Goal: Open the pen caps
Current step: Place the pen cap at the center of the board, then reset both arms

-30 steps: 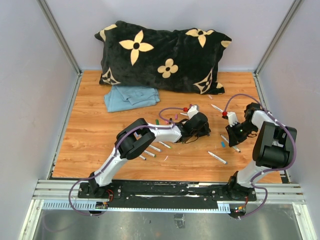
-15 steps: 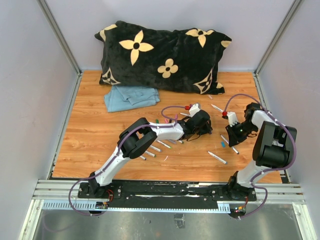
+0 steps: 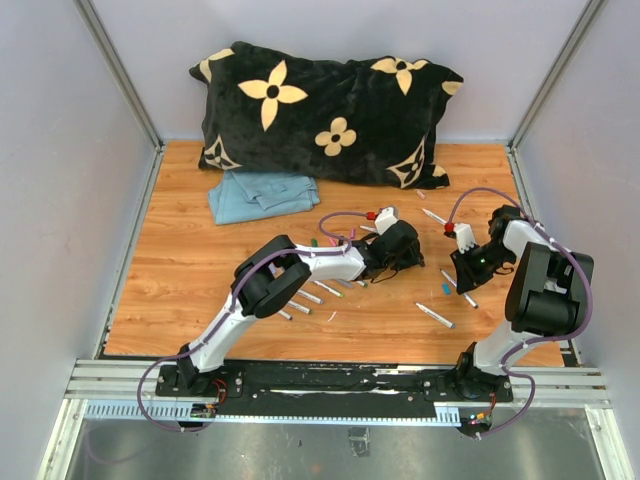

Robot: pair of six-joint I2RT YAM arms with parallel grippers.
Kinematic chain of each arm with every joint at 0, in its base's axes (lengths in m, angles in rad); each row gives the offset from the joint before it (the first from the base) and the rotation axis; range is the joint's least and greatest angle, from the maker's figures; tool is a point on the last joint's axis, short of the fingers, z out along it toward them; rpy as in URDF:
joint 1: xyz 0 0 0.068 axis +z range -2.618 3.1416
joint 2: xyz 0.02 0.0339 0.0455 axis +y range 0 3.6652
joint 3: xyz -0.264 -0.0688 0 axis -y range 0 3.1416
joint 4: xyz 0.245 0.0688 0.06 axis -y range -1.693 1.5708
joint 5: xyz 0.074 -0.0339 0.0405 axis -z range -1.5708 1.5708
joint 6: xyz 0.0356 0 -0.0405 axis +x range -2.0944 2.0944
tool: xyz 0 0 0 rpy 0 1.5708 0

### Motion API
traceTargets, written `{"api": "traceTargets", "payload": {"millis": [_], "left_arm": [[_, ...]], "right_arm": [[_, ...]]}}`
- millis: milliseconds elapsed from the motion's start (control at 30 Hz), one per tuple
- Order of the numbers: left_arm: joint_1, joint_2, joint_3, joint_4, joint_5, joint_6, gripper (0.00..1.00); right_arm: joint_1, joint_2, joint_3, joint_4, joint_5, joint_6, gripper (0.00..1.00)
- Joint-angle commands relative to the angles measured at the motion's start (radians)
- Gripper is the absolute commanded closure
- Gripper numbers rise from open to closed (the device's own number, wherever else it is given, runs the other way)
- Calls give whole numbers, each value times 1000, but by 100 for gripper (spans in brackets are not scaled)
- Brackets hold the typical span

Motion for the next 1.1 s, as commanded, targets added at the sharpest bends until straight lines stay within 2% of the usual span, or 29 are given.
{"api": "traceTargets", "payload": {"millis": [0,67,167,333,433,567,700,833,900,967,1033,1067], "left_arm": [[-5,-52,-49,-63,-56,44,63],[-9,-80,-70,-47,-53,55,61],[-22,-132,-99,-22,-71,88,52],[-32,-226,-151,-5,-88,131,50],[-35,-300,-216,37,-47,154,50],[-34,-438,-357,153,29,227,49],[-32,-621,-545,276,73,386,45],[-8,-813,-723,305,127,554,40],[21,-920,-820,289,143,617,29],[66,-1041,-903,256,146,659,24],[132,-1162,-972,218,153,684,12],[194,-1216,-1001,199,173,695,10]], "right_arm": [[-17,10,12,-4,-19,-12,76],[-17,2,11,-6,-19,-12,75],[-17,-10,13,-7,-19,-12,74],[-18,-35,16,-15,-19,-14,72],[-18,-58,23,-26,-19,-17,71],[-19,-108,36,-42,-19,-21,69],[-21,-179,57,-69,-22,-26,67],[-25,-266,92,-104,-42,-26,64],[-26,-319,117,-119,-64,-26,61],[-27,-380,137,-129,-90,-28,57],[-28,-435,158,-130,-121,-27,50],[-27,-459,172,-130,-137,-25,45]]}}
